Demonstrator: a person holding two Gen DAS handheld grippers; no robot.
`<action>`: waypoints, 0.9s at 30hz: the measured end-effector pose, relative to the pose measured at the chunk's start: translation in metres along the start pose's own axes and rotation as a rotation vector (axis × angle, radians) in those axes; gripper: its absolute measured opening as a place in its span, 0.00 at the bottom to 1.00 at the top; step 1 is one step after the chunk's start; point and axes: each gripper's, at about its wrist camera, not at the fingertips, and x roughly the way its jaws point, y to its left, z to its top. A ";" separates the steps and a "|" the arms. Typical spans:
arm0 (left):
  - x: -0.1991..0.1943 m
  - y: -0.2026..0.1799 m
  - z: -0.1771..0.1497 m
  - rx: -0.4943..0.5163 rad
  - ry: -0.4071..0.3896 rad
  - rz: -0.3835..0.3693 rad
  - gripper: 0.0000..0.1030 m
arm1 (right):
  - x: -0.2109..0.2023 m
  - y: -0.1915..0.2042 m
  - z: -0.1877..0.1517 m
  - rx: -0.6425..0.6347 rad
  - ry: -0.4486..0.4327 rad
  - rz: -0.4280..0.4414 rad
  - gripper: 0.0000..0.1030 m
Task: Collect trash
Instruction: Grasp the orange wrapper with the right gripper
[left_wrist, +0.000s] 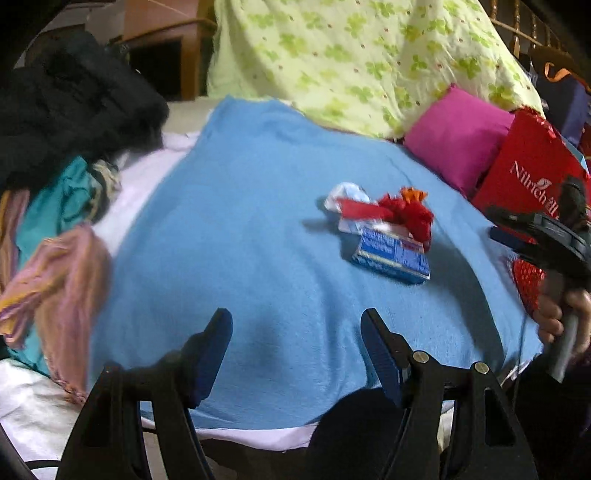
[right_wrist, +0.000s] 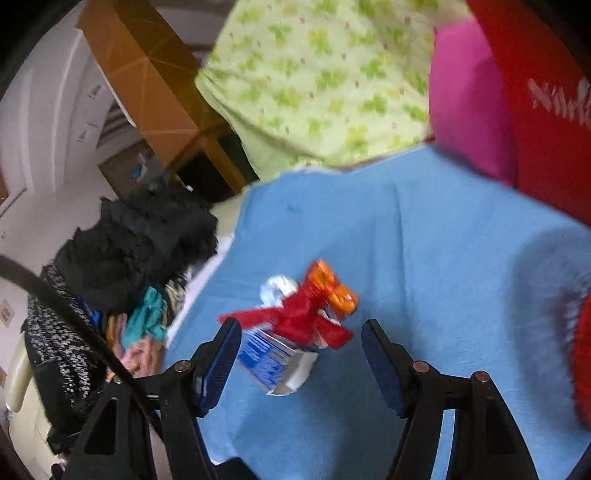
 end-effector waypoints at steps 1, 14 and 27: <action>0.006 -0.002 0.001 -0.001 0.010 -0.007 0.70 | 0.014 -0.006 0.000 0.011 0.025 -0.018 0.66; 0.054 -0.036 0.042 -0.037 0.076 -0.129 0.70 | 0.107 -0.027 0.047 0.025 0.144 -0.013 0.51; 0.106 -0.058 0.071 -0.171 0.168 -0.162 0.70 | 0.126 -0.039 0.058 0.111 0.168 0.035 0.26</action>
